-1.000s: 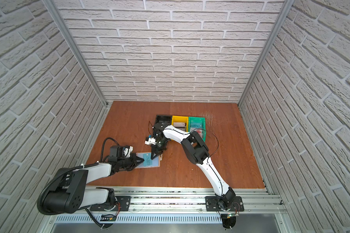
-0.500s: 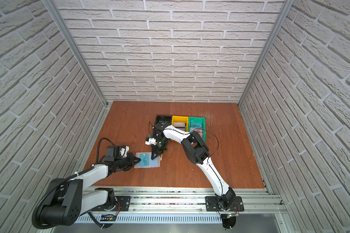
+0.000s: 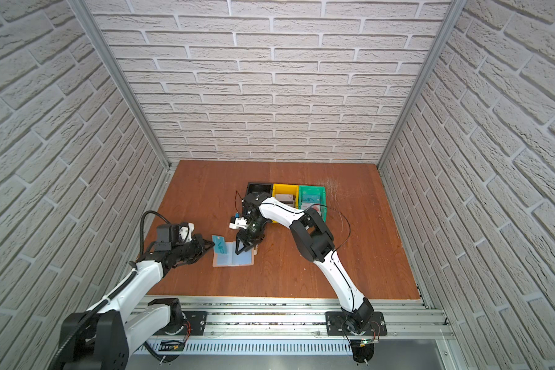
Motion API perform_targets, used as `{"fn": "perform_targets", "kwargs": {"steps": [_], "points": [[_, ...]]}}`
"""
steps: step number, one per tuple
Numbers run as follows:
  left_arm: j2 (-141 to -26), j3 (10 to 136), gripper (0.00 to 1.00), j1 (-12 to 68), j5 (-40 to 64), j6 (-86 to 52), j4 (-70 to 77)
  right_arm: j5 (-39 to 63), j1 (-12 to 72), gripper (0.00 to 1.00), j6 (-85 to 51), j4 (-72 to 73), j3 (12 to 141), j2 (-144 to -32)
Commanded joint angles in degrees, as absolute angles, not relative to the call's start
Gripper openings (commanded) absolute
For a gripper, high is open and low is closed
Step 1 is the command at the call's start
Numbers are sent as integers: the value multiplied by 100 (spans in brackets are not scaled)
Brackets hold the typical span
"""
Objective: Take the credit cards out of the card holder
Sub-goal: Place the credit card in the storage box.
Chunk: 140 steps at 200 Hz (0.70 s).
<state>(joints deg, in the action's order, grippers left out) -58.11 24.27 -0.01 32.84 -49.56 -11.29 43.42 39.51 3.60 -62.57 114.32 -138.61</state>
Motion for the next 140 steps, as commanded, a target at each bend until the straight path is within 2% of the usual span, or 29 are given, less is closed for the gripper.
{"fn": "perform_targets", "kwargs": {"steps": [1, 46, 96, 140], "points": [[-5742, 2493, 0, -40, 3383, -4983, -1188, 4018, 3860, 62, 483, -6577, 11657, -13535], [-5491, 2297, 0, 178, 3678, -5808, 72, 4746, 3656, 64, 643, -6842, 12060, -13463], [-5729, 2160, 0, 479, 4050, -6169, 1247, 6297, 3477, 65, 928, -7031, 12355, -13763], [-6236, 2154, 0, 830, 3984, -6351, 2064, 6688, 3476, 64, 793, -6900, 12542, -13996]]}}
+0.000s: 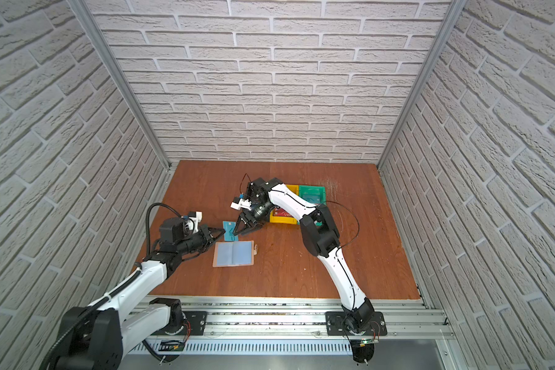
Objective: Take the credit cards out of the card holder
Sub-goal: Place the credit card in the storage box.
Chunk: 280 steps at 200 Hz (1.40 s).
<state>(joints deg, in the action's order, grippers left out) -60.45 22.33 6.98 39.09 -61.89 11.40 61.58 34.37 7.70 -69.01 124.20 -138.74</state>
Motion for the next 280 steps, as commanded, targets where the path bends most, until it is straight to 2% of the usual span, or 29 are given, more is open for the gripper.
{"fn": "perform_targets", "kwargs": {"steps": [1, 156, 213, 239, 275, 280], "points": [[-6247, 2154, 0, 837, 3974, -6353, 2073, 6688, 3478, 64, 788, -6895, 12546, -14003], [-6434, 2130, 0, 940, 3964, -6304, 2197, 6803, 3395, 60, 1014, -7007, 12226, -13887], [-6510, 2039, 0, 940, 3981, -6354, 2323, 7043, 3394, 49, 721, -6633, 12209, -13903], [-6504, 1996, 0, 933, 3966, -6363, 2322, 7061, 3393, 41, 614, -6497, 12188, -13878], [-6503, 1956, 0, 945, 3938, -6354, 2288, 7176, 3401, 7, 539, -6383, 12183, -13889], [-6511, 1951, 0, 947, 3931, -6354, 2294, 7188, 3401, 6, 536, -6373, 12187, -13893]]}}
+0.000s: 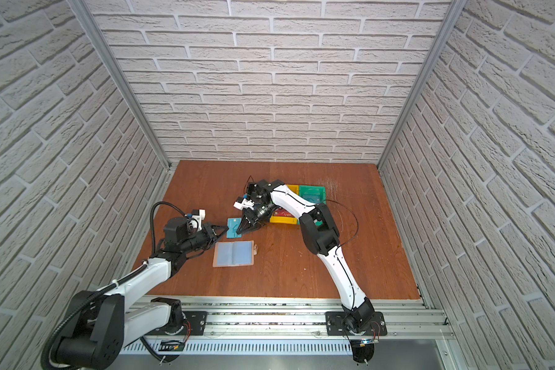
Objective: Take the credit cards out of the card holder
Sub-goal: Place the credit card in the storage box.
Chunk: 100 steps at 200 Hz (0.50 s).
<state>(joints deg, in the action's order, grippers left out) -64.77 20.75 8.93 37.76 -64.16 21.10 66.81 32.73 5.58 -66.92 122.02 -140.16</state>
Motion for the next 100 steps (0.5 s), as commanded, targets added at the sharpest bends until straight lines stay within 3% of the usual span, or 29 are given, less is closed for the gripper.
{"fn": "perform_targets", "kwargs": {"steps": [1, 53, 77, 100], "points": [[-6512, 1951, 0, 948, 3930, -6350, 2294, 7184, 3401, 6, 536, -6373, 12185, -13894], [-6474, 2001, 0, 955, 3810, -6222, 2009, 7310, 3409, 5, 617, -6335, 12060, -13779], [-6279, 2136, 14, 935, 3562, -5975, 1389, 7063, 3403, 6, 373, -5964, 11737, -13530], [-6060, 2223, 16, 856, 3426, -5828, 947, 6700, 3369, 5, -32, -5466, 11306, -13179]]}}
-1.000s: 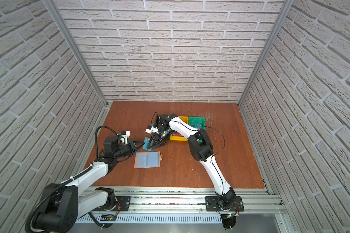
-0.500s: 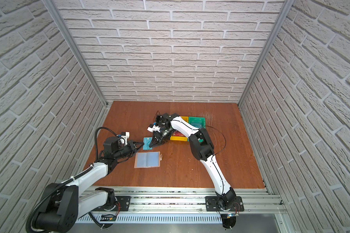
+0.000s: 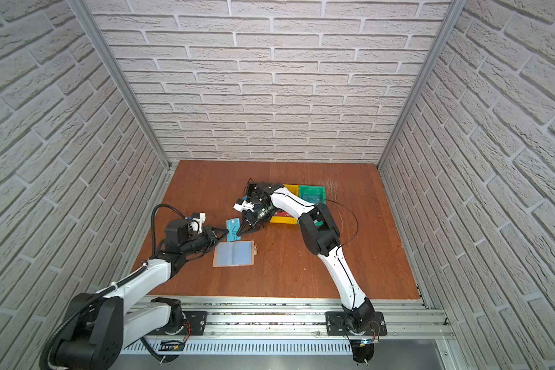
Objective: Take the credit cards out of the card holder
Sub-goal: Place the credit card in the storage box.
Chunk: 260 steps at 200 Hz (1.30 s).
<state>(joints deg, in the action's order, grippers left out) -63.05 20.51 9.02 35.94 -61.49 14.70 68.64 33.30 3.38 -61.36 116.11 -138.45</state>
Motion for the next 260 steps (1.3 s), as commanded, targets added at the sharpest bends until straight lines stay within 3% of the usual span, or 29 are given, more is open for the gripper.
{"fn": "perform_targets", "kwargs": {"steps": [1, 66, 167, 220, 260], "points": [[-6040, 2228, 16, 854, 3422, -5823, 935, 6672, 3363, 5, -51, -5449, 11291, -13164], [-5820, 2450, 18, 516, 3425, -5529, 336, 5039, 2849, 5, -1632, -4035, 9992, -12025], [-6406, 2497, 14, 231, 3873, -5471, 840, 2334, 1753, 5, -4065, -1677, 7575, -9525], [-6495, 2615, 14, 176, 4021, -5450, 877, 1615, 1672, 6, -4172, -2047, 7378, -9093], [-6471, 2594, 14, 167, 4026, -5453, 853, 32, 1671, 6, -5338, -2289, 6942, -8857]]}}
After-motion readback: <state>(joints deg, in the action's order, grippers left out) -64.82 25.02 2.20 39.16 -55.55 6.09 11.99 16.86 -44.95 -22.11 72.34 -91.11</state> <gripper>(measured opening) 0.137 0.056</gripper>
